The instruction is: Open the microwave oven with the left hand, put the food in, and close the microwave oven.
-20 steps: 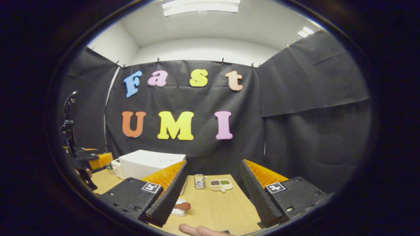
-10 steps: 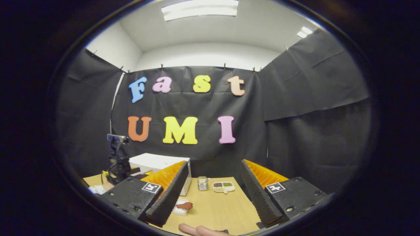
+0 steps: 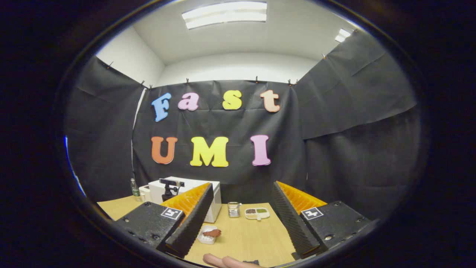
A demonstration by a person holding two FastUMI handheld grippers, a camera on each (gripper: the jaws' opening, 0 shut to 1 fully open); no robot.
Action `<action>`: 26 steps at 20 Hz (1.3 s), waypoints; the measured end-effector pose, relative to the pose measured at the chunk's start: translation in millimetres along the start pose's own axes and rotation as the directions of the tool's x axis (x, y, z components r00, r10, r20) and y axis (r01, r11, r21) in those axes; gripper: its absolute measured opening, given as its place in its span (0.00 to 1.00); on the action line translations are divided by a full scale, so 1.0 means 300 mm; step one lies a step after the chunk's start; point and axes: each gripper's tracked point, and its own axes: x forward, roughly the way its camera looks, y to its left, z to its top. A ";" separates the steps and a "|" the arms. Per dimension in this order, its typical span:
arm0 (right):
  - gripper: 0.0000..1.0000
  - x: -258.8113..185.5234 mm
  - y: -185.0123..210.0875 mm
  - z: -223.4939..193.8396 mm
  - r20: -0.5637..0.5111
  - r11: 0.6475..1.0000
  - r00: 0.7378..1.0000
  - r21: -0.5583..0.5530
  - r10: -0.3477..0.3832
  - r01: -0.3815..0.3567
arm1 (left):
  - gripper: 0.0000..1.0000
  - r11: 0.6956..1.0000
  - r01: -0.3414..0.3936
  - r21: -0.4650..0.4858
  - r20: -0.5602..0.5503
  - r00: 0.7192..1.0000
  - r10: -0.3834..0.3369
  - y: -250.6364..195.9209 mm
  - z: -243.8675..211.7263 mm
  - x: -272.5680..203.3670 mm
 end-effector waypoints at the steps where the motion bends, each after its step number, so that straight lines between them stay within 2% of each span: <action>1: 1.00 0.006 -0.011 -0.015 -0.009 1.000 1.000 -0.003 -0.005 0.005 | 0.92 1.000 0.008 -0.002 0.000 1.000 -0.008 -0.007 -0.008 0.019; 3: 1.00 0.018 -0.023 -0.031 -0.017 1.000 1.000 -0.003 -0.005 0.005 | 0.90 1.000 -0.009 0.014 0.002 1.000 0.009 -0.002 -0.010 0.059; 4: 0.94 0.026 -0.030 -0.042 -0.019 1.000 1.000 -0.005 -0.006 0.006 | 0.90 1.000 0.011 0.015 0.007 1.000 -0.011 -0.009 -0.007 0.081; 6: 0.94 0.041 -0.051 -0.067 -0.031 1.000 0.999 -0.011 -0.018 0.018 | 0.77 0.999 0.041 0.010 0.001 0.999 -0.041 -0.030 -0.017 0.115; 7: 0.94 0.045 -0.052 -0.082 -0.041 1.000 0.999 -0.010 -0.019 0.018 | 0.75 0.999 0.039 0.000 -0.007 0.999 -0.039 -0.020 -0.023 0.118; 8: 0.94 0.051 -0.053 -0.094 -0.052 1.000 0.998 -0.006 -0.018 0.018 | 0.60 1.000 0.021 -0.005 0.000 1.000 -0.021 -0.006 -0.017 0.116; 9: 0.94 0.059 -0.054 -0.105 -0.063 1.000 0.998 -0.003 -0.017 0.017 | 0.51 1.000 0.005 -0.012 0.015 1.000 -0.004 0.003 -0.011 0.134; 10: 0.94 0.062 -0.054 -0.112 -0.074 1.000 0.997 -0.003 -0.016 0.015 | 0.29 1.000 -0.007 0.016 0.002 1.000 0.007 0.014 -0.012 0.137; 11: 0.94 0.068 -0.055 -0.120 -0.083 1.000 0.996 -0.006 -0.017 0.016 | 0.40 1.000 -0.002 0.024 0.000 1.000 0.002 0.017 -0.018 0.131; 12: 0.94 0.072 -0.057 -0.118 -0.086 1.000 0.996 -0.012 -0.021 0.020 | 0.39 1.000 0.019 0.011 -0.005 1.000 -0.019 0.001 -0.019 0.127; 13: 1.00 0.072 -0.057 -0.119 -0.088 1.000 0.996 -0.019 -0.024 0.022 | 0.24 1.000 0.013 0.001 -0.017 1.000 -0.013 0.006 -0.022 0.120; 14: 1.00 0.067 -0.057 -0.117 -0.089 0.999 0.996 -0.027 -0.027 0.025 | 0.25 1.000 0.004 -0.004 -0.034 0.999 -0.004 0.006 -0.042 0.128; 17: 1.00 0.053 -0.065 -0.111 -0.085 0.999 0.996 -0.036 -0.035 0.032 | 0.10 0.999 -0.026 0.043 -0.043 0.999 0.028 0.013 -0.048 0.137; 18: 0.94 0.046 -0.067 -0.108 -0.083 0.999 0.996 -0.038 -0.035 0.032 | 0.10 0.999 -0.014 0.031 -0.052 0.999 0.015 0.010 -0.048 0.131; 20: 0.94 0.038 -0.077 -0.103 -0.077 0.998 0.996 -0.043 -0.041 0.038 | 0.10 1.000 0.010 0.009 -0.067 0.998 -0.010 0.003 -0.053 0.119; 21: 1.00 0.033 -0.078 -0.105 -0.076 0.998 0.996 -0.044 -0.043 0.039 | 0.10 1.000 0.016 0.014 -0.067 0.998 -0.015 0.003 -0.055 0.115; 23: 1.00 0.028 -0.081 -0.101 -0.072 0.998 0.996 -0.042 -0.047 0.044 | 0.10 0.999 0.025 0.038 -0.059 0.998 -0.023 0.004 -0.055 0.110; 24: 0.94 0.029 -0.080 -0.092 -0.064 0.998 0.997 -0.044 -0.045 0.043 | 0.10 0.998 0.029 0.059 -0.058 0.998 -0.026 0.005 -0.050 0.116; 25: 1.00 0.030 -0.072 -0.092 -0.058 0.998 0.997 -0.049 -0.041 0.038 | 0.10 0.998 0.028 0.058 -0.056 0.998 -0.025 0.004 -0.051 0.112; 26: 1.00 0.028 -0.070 -0.094 -0.060 0.998 0.997 -0.054 -0.039 0.035 | 0.10 0.999 0.019 0.039 -0.072 0.997 -0.016 0.003 -0.059 0.094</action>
